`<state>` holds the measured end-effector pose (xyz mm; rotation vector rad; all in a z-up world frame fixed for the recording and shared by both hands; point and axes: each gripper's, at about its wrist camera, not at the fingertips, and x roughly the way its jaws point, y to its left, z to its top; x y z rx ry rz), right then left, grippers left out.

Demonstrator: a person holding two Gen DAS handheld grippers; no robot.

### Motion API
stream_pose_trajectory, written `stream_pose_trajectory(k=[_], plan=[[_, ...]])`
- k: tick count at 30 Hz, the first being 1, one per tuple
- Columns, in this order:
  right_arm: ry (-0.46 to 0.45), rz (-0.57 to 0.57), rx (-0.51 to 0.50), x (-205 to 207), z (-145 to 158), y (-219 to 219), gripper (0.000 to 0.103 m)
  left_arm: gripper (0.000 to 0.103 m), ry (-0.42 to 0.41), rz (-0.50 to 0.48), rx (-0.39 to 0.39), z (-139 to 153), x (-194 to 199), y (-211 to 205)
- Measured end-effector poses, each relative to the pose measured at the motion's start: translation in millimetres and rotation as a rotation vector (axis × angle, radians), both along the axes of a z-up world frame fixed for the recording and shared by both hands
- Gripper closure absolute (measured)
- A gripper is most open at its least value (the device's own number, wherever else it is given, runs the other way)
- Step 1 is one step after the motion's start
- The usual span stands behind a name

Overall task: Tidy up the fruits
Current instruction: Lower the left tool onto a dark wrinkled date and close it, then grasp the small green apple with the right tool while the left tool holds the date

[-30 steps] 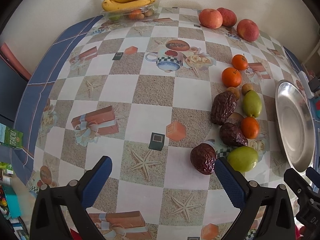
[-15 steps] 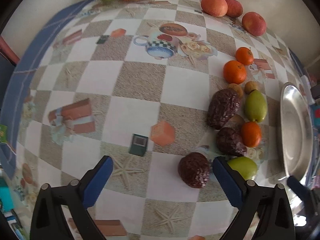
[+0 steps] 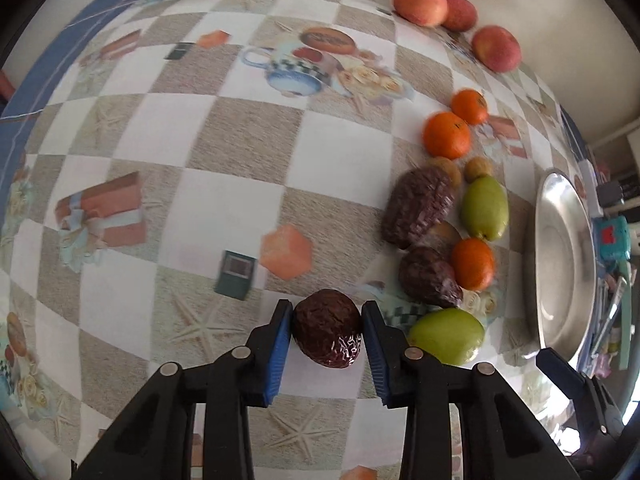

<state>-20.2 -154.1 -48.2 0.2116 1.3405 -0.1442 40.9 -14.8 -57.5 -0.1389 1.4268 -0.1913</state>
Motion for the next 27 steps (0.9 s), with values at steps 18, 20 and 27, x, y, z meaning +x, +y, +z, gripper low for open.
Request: stream_pose_trajectory(k=[18, 20, 27], plan=[[0.042, 0.078, -0.099, 44.7, -38.1, 54.5, 0.000, 0.065, -0.003, 0.147, 0.048, -8.0, 19.4, 42.3], [0.073, 0.056, -0.088, 48.0, -51.0, 54.3, 0.000, 0.065, 0.002, 0.151, 0.043, -9.8, 21.4, 47.2], [0.011, 0.035, -0.081, 45.1, -52.4, 59.8, 0.000, 0.065, 0.007, 0.150, 0.034, -17.5, 30.7, 49.3]])
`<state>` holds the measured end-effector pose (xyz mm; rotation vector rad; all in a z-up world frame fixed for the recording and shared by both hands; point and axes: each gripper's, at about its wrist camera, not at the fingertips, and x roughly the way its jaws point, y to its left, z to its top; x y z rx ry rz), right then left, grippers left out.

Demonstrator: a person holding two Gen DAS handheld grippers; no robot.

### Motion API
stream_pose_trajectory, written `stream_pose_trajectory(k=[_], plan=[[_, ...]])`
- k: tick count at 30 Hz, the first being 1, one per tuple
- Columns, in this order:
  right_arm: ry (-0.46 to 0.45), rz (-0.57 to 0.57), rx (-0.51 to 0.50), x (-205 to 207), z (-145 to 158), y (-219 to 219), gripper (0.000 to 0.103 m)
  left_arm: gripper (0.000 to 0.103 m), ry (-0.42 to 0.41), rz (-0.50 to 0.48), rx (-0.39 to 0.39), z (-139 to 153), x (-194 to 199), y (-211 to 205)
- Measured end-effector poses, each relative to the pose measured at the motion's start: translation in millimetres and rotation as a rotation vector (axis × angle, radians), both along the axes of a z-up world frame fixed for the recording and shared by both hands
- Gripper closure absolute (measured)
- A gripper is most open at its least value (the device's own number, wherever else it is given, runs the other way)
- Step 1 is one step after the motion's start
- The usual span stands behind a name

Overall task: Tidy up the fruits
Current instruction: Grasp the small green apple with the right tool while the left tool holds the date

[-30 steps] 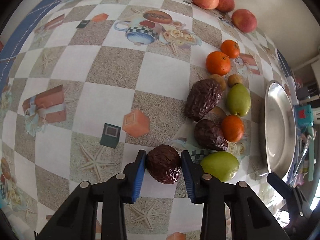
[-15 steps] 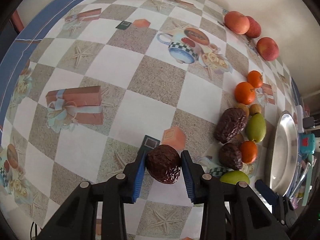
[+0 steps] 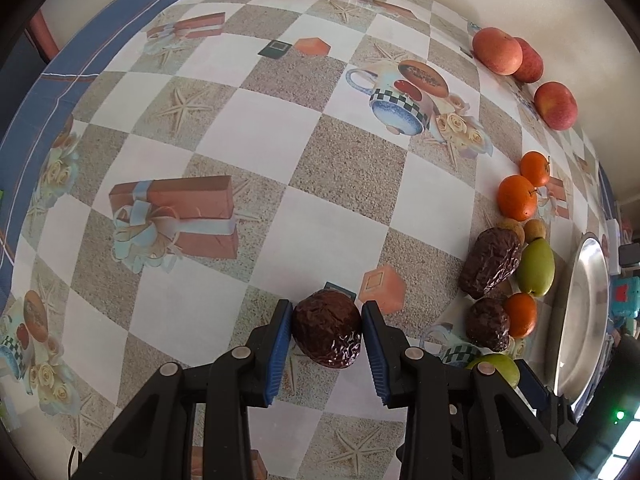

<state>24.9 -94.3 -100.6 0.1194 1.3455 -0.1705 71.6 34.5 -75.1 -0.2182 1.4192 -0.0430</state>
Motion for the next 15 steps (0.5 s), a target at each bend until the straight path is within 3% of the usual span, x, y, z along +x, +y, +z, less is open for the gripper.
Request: stream_pose_trajectory(k=[9, 11, 13, 15], plan=[[0.036, 0.037, 0.012, -12.2, 2.5, -4.5, 0.003, 0.065, 0.004, 0.001, 0.003, 7.9, -10.9, 3.8], [0.010, 0.039, 0.006, -10.6, 7.1, -8.7, 0.018, 0.065, 0.004, 0.001, 0.002, 8.0, -11.3, 3.8], [-0.022, 0.048, 0.025, -9.2, 16.4, -12.0, 0.049, 0.065, 0.003, 0.001, 0.002, 7.7, -11.4, 3.9], [-0.018, 0.048, 0.060, -9.6, 18.7, -14.4, 0.050, 0.065, 0.003, 0.002, 0.003, 7.4, -11.4, 4.0]])
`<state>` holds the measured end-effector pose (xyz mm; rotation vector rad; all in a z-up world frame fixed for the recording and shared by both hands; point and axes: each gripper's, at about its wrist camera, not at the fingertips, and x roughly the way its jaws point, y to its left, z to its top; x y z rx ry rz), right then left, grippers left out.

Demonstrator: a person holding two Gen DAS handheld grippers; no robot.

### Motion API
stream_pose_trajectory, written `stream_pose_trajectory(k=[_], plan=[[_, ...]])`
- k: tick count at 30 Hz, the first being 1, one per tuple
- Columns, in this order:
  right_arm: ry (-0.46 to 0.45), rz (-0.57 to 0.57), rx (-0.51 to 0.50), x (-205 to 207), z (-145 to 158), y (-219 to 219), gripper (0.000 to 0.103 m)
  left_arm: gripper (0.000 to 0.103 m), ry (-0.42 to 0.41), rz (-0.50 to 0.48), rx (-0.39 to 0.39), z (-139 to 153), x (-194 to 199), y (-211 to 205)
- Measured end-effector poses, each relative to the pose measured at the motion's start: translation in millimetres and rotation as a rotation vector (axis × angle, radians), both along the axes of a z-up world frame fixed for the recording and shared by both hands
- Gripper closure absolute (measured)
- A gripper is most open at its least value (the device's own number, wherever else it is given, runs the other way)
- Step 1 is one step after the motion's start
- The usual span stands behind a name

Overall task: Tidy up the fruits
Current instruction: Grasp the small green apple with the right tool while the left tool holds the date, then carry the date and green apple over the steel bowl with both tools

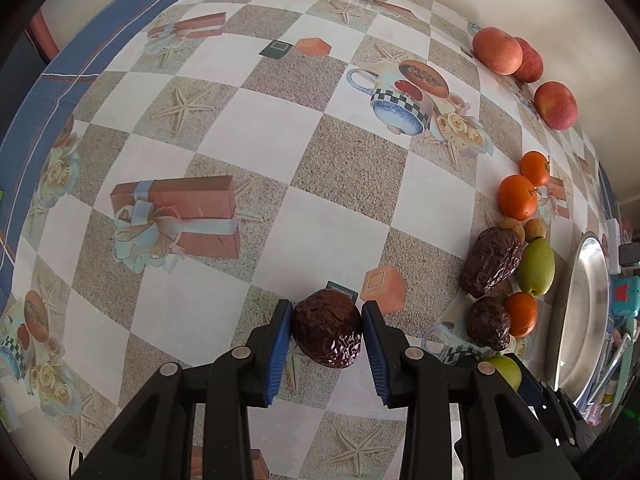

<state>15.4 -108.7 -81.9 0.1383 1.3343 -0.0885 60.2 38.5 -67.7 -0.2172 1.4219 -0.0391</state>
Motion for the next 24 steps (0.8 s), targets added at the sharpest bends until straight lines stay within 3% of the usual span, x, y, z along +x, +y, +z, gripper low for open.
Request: stream_pose_trajectory(k=[5, 12, 21, 24], plan=[[-0.001, 0.009, -0.020, -1.0, 4.1, -2.4, 0.051, 0.065, -0.012, -0.009, -0.001, 4.4, -0.7, -1.8], [-0.075, 0.031, 0.000, -3.6, 34.0, 5.4, 0.051, 0.065, -0.038, -0.023, -0.020, 12.5, -0.3, -4.0], [-0.128, -0.028, 0.017, -11.6, 57.7, -5.1, 0.051, 0.065, -0.061, 0.014, -0.091, 18.6, 0.8, 7.7], [-0.137, -0.048, 0.024, -12.0, 63.3, -9.7, 0.051, 0.065, -0.084, 0.004, -0.083, 24.6, -0.8, 6.5]])
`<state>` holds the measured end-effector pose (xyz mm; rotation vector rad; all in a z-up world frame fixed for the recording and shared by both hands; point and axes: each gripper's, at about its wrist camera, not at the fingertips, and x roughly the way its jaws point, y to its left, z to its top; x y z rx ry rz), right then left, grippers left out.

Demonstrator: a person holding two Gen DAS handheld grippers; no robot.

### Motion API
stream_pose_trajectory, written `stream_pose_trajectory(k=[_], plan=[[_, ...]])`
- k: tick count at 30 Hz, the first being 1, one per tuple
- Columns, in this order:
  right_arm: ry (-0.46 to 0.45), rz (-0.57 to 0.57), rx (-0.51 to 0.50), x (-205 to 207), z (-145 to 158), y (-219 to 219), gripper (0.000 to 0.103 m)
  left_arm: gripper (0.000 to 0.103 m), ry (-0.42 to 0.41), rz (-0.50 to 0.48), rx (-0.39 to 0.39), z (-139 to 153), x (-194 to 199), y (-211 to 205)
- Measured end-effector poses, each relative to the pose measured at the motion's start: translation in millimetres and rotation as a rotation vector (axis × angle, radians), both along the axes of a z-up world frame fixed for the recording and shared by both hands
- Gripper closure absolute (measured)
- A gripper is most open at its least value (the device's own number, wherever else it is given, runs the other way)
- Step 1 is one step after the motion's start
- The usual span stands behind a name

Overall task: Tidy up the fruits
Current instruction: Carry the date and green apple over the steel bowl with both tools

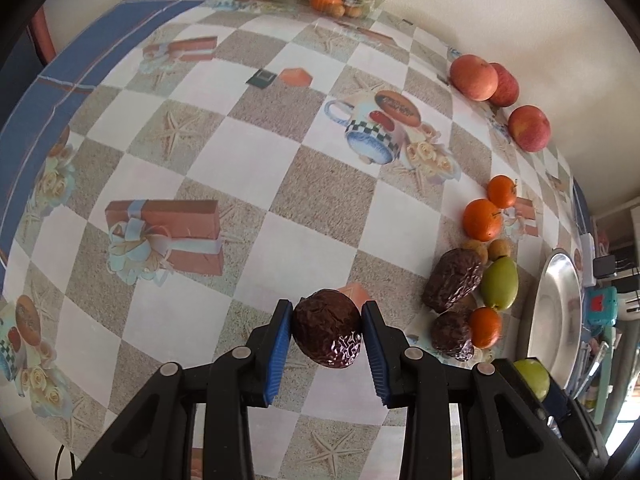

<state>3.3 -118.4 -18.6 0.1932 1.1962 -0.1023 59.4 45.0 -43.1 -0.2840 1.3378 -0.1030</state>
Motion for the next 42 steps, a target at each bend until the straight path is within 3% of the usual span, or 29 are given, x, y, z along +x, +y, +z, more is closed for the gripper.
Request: stream_pose_trajectory(k=[8, 18, 27, 34, 38, 41, 42], plan=[[0.017, -0.078, -0.020, 9.4, 5.1, -26.4, 0.051, 0.065, -0.029, -0.036, -0.007, 12.3, -0.9, -18.8], [0.027, -0.349, -0.099, 15.0, 10.5, -112.0, 0.051, 0.065, -0.065, -0.161, -0.005, 30.3, 5.4, -76.5], [0.055, -0.509, -0.041, 6.8, 4.3, -178.8, 0.050, 0.065, -0.120, -0.374, 0.028, 42.7, 6.7, -179.4], [0.091, -0.596, 0.013, 3.1, -6.9, -210.5, 0.050, 0.065, -0.121, -0.462, 0.069, 34.5, 7.5, -241.4], [0.098, -0.655, 0.037, -2.2, -10.4, -228.9, 0.050, 0.065, -0.101, -0.468, 0.071, 25.8, 8.3, -257.1], [0.102, -0.696, 0.033, -4.9, -10.5, -238.9, 0.050, 0.056, -0.098, -0.469, 0.078, 22.3, 6.6, -263.2], [0.105, -0.704, 0.042, -5.8, -11.8, -241.5, 0.050, 0.045, -0.098, -0.469, 0.077, 21.8, 6.1, -264.0]])
